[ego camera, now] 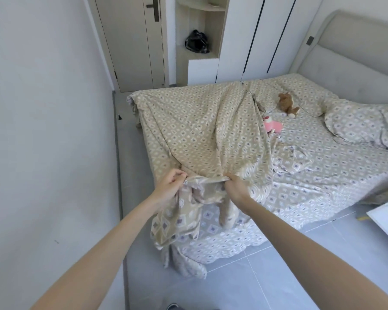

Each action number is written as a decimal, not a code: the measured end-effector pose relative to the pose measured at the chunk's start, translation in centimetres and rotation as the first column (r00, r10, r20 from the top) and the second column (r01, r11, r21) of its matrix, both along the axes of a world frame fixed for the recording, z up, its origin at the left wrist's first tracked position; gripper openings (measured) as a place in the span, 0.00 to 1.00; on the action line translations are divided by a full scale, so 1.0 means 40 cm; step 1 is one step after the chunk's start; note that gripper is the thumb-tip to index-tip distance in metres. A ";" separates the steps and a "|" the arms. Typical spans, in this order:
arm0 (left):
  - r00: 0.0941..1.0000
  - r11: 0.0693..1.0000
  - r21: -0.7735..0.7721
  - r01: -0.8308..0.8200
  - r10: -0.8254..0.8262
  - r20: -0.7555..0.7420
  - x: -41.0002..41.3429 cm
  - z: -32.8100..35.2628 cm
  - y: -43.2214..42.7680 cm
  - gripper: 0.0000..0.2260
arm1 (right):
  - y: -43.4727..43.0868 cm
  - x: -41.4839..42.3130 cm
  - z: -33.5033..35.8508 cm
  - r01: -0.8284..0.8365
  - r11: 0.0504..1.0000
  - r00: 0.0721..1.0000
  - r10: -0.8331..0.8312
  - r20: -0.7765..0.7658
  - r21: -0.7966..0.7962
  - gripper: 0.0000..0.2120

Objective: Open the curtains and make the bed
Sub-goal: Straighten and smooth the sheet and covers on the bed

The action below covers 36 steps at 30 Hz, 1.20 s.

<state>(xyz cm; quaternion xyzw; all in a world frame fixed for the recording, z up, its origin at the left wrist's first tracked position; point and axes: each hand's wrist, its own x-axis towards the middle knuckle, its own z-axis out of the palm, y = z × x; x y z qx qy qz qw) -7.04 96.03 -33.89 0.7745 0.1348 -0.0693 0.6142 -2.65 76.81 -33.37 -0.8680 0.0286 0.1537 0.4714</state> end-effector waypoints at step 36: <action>0.905 0.172 0.902 0.395 0.093 -0.414 -0.318 0.127 -0.096 0.10 | -0.162 -0.067 0.046 -0.696 0.637 0.716 0.648 -0.259 -0.331 0.21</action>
